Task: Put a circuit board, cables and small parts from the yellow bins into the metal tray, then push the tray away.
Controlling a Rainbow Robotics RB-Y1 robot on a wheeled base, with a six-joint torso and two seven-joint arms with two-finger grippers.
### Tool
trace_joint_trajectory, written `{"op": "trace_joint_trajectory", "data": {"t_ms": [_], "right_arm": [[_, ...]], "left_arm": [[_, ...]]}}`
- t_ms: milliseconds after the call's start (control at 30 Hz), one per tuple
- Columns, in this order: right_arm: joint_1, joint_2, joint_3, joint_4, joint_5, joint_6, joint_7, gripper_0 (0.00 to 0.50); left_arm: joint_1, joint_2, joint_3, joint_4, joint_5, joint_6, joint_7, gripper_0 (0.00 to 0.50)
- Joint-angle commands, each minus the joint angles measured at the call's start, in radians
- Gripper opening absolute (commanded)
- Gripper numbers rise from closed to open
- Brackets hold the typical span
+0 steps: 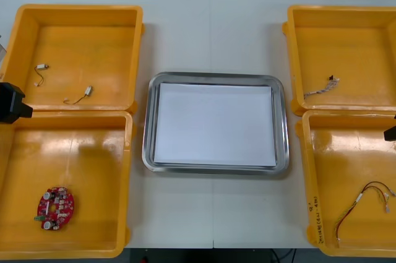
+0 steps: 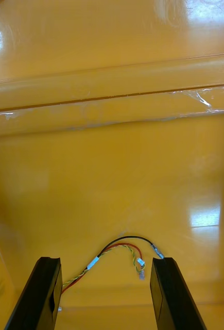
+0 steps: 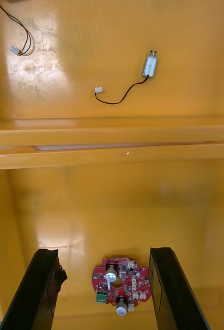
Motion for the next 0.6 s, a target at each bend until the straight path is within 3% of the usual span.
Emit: {"op": "trace_joint_trajectory", "data": {"t_ms": [33, 600], "right_arm": [[-0.009, -0.044, -0.024, -0.007, -0.008, 0.001, -0.004, 0.500], [-0.009, -0.044, -0.024, -0.007, -0.008, 0.001, -0.004, 0.500]], "left_arm": [[0.012, 0.043, 0.030, -0.030, 0.007, 0.005, 0.037, 0.500], [0.012, 0.043, 0.030, -0.030, 0.007, 0.005, 0.037, 0.500]]}}
